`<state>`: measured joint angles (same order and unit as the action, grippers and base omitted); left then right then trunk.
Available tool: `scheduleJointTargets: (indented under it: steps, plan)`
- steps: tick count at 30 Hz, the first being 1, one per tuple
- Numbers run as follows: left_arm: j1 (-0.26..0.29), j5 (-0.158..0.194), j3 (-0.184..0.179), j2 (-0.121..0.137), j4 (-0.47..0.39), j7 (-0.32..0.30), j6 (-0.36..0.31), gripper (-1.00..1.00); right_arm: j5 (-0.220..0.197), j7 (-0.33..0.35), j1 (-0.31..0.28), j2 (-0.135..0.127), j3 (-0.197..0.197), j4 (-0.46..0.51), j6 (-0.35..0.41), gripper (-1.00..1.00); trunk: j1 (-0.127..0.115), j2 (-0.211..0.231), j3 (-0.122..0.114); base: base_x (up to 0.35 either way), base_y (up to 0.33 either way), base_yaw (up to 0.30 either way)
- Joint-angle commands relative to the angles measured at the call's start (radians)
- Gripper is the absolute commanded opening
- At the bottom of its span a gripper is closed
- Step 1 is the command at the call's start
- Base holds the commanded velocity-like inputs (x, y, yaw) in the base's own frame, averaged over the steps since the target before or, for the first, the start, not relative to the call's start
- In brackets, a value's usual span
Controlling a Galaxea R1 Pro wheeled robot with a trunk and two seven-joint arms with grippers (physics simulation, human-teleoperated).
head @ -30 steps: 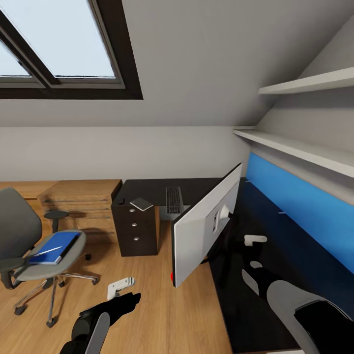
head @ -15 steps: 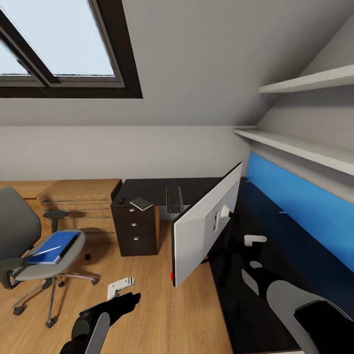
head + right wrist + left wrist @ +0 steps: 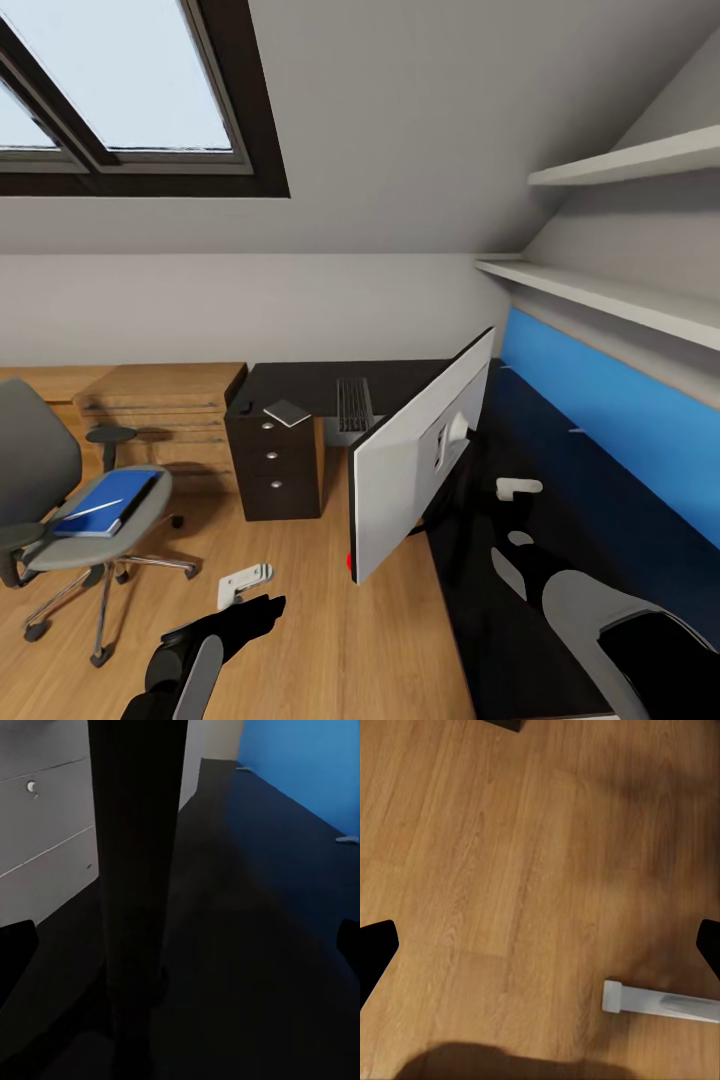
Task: In the bedroom, organize the workspace by keeping the computer under the desk, ensuring the monitor is on the desk, placing the keyboard on the desk next to the monitor, placing the mouse on the desk next to the keyboard, moving the folder from the swivel chair onto the desk next to the mouse, stacking the notebook on top of the folder with the pen on top of the notebook, and positioning the swivel chair next to the desk.
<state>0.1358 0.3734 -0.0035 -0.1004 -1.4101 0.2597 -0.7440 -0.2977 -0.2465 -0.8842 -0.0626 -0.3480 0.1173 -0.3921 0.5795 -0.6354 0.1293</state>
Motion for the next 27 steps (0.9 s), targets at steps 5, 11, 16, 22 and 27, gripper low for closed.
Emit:
scheduleJointTargets:
  steps: [5,11,16,22,27]
  plan:
    - [0.001,0.011,0.004,0.000,-0.001,0.010,-0.003,1.00,-0.008,-0.004,-0.001,0.000,-0.009,0.000,-0.002,1.00,0.020,-0.037,0.018,0.000,0.000,0.000]
    - [0.001,0.012,0.027,-0.001,-0.001,0.010,-0.003,1.00,-0.007,-0.004,-0.001,0.001,-0.009,0.000,-0.003,1.00,0.043,-0.079,0.036,0.000,0.000,0.000]
    - [0.001,0.012,0.034,-0.001,0.000,0.010,-0.003,1.00,-0.006,-0.004,-0.001,0.002,-0.009,0.000,-0.004,1.00,0.062,-0.114,0.052,0.000,0.000,0.000]
    - [0.001,0.012,0.037,-0.001,0.000,0.010,-0.004,1.00,-0.005,-0.004,-0.001,0.002,-0.009,0.001,-0.004,1.00,0.085,-0.156,0.071,0.000,0.000,0.000]
    - [0.001,0.012,0.056,-0.002,0.000,0.010,-0.003,1.00,-0.004,-0.004,-0.001,0.001,-0.009,0.001,-0.004,1.00,0.104,-0.191,0.086,0.000,0.000,0.000]
